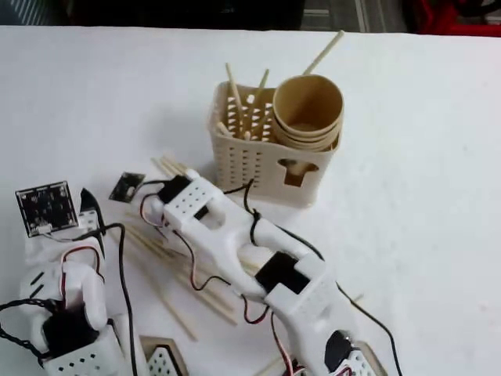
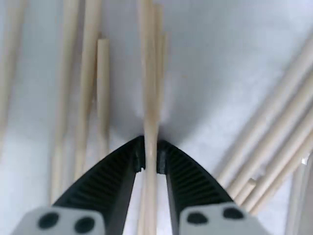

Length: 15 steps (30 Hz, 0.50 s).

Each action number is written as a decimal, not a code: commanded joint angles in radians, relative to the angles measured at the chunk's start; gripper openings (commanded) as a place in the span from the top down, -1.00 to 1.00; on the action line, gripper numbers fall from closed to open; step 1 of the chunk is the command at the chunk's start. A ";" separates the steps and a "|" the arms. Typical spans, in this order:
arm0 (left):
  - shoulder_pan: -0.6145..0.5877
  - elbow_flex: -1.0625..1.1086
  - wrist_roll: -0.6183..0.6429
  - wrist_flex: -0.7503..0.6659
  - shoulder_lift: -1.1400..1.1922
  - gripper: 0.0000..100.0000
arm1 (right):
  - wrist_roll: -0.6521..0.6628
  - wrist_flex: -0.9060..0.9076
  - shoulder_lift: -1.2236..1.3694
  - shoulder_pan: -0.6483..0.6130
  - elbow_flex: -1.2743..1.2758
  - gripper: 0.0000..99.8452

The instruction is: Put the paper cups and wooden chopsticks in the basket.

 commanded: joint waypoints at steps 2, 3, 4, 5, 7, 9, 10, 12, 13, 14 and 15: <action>-0.008 -0.006 0.008 -0.006 -0.007 0.68 | 0.011 0.030 -0.002 -0.007 -0.003 0.96; -0.008 -0.006 0.008 -0.006 -0.007 0.68 | 0.011 0.035 -0.019 -0.004 0.000 0.96; -0.008 -0.006 0.008 -0.006 -0.007 0.68 | 0.011 0.039 -0.041 0.001 0.003 0.96; -0.008 -0.006 0.008 -0.006 -0.007 0.68 | 0.011 0.048 -0.064 0.012 0.005 0.96; -0.008 -0.006 0.008 -0.006 -0.007 0.68 | 0.012 0.064 -0.113 0.035 0.005 0.96; -0.008 -0.006 0.008 -0.006 -0.007 0.68 | 0.012 0.071 -0.159 0.067 0.009 0.96; -0.008 -0.006 0.008 -0.006 -0.007 0.68 | 0.012 0.073 -0.182 0.082 0.017 0.96; -0.008 -0.006 0.008 -0.006 -0.007 0.68 | 0.014 0.073 -0.232 0.107 0.035 0.96; -0.008 -0.006 0.008 -0.006 -0.007 0.68 | 0.014 0.074 -0.260 0.116 0.043 0.96; -0.008 -0.006 0.009 -0.006 -0.007 0.68 | 0.014 0.077 -0.291 0.122 0.051 0.96; -0.008 -0.006 0.009 -0.008 -0.007 0.68 | 0.014 0.077 -0.321 0.130 0.061 0.96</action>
